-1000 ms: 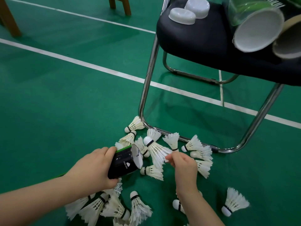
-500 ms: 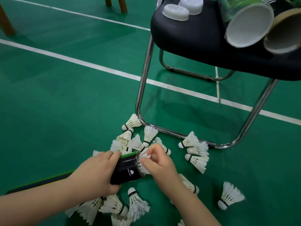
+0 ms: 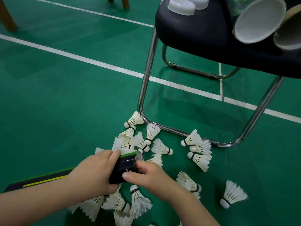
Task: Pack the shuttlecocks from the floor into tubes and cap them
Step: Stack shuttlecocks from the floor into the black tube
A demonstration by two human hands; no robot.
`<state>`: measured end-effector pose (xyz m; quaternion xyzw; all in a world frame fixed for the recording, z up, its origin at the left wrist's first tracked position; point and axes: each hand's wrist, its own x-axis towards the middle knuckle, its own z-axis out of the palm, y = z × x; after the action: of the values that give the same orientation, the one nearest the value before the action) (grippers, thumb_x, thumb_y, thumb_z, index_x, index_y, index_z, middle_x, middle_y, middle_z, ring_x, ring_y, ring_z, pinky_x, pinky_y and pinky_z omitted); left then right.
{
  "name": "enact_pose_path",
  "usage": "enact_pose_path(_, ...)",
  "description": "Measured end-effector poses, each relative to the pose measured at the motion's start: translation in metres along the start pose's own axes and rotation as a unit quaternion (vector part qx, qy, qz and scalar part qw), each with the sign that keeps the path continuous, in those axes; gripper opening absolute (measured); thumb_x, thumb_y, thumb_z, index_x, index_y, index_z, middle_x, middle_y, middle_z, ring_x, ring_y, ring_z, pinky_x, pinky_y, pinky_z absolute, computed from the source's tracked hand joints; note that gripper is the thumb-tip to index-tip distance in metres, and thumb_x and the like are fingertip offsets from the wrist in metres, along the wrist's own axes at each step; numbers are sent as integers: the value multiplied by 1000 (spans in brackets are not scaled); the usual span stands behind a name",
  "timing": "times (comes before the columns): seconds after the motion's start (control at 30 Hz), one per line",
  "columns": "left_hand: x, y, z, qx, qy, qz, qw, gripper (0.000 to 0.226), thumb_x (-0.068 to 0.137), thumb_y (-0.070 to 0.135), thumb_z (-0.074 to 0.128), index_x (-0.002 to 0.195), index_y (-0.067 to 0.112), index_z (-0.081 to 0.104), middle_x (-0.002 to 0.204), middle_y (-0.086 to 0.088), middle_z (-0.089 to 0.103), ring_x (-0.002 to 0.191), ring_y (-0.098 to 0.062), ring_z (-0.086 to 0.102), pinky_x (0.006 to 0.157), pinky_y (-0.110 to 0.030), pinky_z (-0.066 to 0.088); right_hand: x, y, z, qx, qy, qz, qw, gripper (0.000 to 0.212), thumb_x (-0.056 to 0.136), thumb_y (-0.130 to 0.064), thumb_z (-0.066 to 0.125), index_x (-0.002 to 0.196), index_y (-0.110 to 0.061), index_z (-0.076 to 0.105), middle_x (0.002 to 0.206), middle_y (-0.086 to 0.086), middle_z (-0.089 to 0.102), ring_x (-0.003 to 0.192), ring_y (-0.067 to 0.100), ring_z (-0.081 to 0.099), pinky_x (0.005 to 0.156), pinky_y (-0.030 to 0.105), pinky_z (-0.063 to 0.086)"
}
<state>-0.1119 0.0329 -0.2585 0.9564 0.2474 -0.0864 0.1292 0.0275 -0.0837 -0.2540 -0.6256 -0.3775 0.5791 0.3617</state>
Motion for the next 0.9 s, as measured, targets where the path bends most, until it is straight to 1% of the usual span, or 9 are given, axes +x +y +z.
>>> enact_pose_path(0.1,-3,-1,1,-15,21,1,1000,58,66,53,56,116,27,43,97,11,54,87,-9,53,71,-23,48,3,-1,-10,15,-43,19,999,23,67,-37,66,88,-28,66,91,-2,65,89,13,59,93,35,47)
enact_pose_path(0.23,-1,3,3,18,44,53,997,59,44,59,50,90,23,58,68,13,54,54,-5,54,42,-16,45,7,-3,-12,-22,-95,36,995,32,68,-33,69,99,-26,65,101,3,66,97,17,61,96,38,47)
enact_pose_path(0.37,3,1,-1,51,42,60,996,59,42,62,48,86,24,57,66,13,53,53,-5,52,42,-16,43,11,1,-7,-29,-88,19,996,28,70,-32,69,98,-30,66,98,0,66,97,18,62,93,39,50)
enact_pose_path(0.5,8,1,-8,18,3,-3,1000,52,65,51,56,108,25,44,94,9,52,85,-12,52,71,-22,44,16,-3,-3,28,36,-30,998,25,71,-44,60,79,-21,66,75,-4,62,74,10,56,74,31,50)
enact_pose_path(0.6,11,-5,-14,1,-5,-40,999,56,69,53,57,114,26,38,100,9,49,91,-10,49,78,-24,47,22,-7,-23,52,205,-77,974,25,86,-38,53,75,-19,66,71,-6,65,69,9,58,68,21,49)
enact_pose_path(0.67,9,-11,-13,-3,-9,-57,998,58,70,54,57,116,26,37,101,9,49,92,-9,49,78,-24,47,30,-2,-43,-10,297,-56,953,16,91,-25,54,85,-23,69,80,-9,67,69,9,55,65,20,45)
enact_pose_path(0.7,9,-13,-12,-1,-10,-60,998,58,70,54,57,117,27,37,101,10,49,92,-9,49,78,-23,47,35,3,-52,-86,315,-32,945,18,91,-20,52,95,-27,68,91,-11,66,73,8,54,68,21,44)
enact_pose_path(0.8,8,-19,-9,4,-12,-62,998,58,70,55,56,117,27,37,100,10,49,91,-9,48,77,-21,46,52,25,-76,-352,245,33,903,46,90,-7,40,122,-35,56,130,-8,50,110,14,44,94,32,38)
enact_pose_path(0.9,9,-24,-8,-11,-9,-66,998,58,69,55,56,116,26,37,98,10,49,90,-10,48,77,-23,46,66,42,-83,-433,194,67,878,58,86,-2,36,130,-39,49,144,-5,36,130,19,26,105,36,29)
